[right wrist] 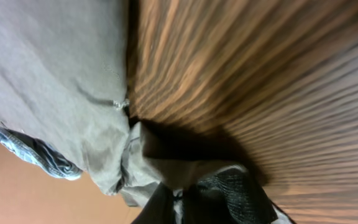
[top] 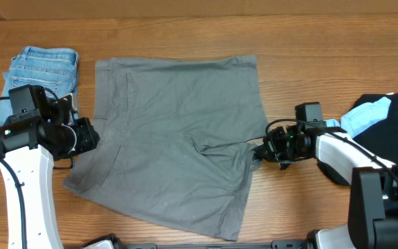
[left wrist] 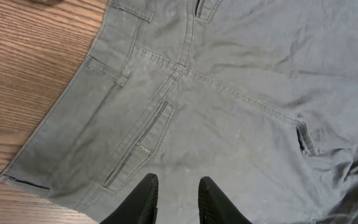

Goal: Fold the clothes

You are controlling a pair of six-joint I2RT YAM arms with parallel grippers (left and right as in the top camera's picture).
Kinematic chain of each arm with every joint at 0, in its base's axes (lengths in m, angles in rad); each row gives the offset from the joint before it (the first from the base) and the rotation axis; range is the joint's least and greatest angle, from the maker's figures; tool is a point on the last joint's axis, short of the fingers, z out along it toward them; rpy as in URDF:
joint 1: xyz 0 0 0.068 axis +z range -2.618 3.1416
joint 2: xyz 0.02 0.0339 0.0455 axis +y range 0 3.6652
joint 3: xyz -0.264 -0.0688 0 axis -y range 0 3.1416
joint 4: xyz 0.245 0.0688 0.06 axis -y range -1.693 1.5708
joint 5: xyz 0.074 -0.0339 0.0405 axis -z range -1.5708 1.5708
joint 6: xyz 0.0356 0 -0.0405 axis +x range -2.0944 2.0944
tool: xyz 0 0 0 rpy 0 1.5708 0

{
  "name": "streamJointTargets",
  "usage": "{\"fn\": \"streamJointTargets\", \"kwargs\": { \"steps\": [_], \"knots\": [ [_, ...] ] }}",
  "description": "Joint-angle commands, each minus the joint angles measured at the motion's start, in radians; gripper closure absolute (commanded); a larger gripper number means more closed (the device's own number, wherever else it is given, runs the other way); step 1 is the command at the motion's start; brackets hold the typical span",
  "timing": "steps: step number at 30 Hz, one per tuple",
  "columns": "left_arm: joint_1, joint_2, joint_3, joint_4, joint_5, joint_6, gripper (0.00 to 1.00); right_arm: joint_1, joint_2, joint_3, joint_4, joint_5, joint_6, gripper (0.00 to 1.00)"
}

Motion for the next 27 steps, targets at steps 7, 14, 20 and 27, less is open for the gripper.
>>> {"fn": "streamJointTargets", "kwargs": {
  "steps": [7, 14, 20, 27],
  "knots": [
    [0.005, 0.003, 0.001, 0.005, -0.002, 0.023, 0.74, -0.030, 0.008, -0.002, -0.077, 0.083, -0.174, 0.36],
    [0.005, 0.003, 0.001, 0.002, -0.002, 0.023, 0.74, -0.031, 0.008, -0.002, -0.076, 0.171, -0.206, 0.37],
    [0.005, 0.003, 0.001, -0.002, -0.002, 0.023, 0.73, -0.044, 0.008, -0.002, -0.129, 0.152, -0.300, 0.37],
    [0.005, 0.003, 0.001, -0.006, -0.002, 0.023, 0.74, -0.109, 0.008, -0.002, -0.244, 0.216, -0.382, 0.35]
  ]
}}
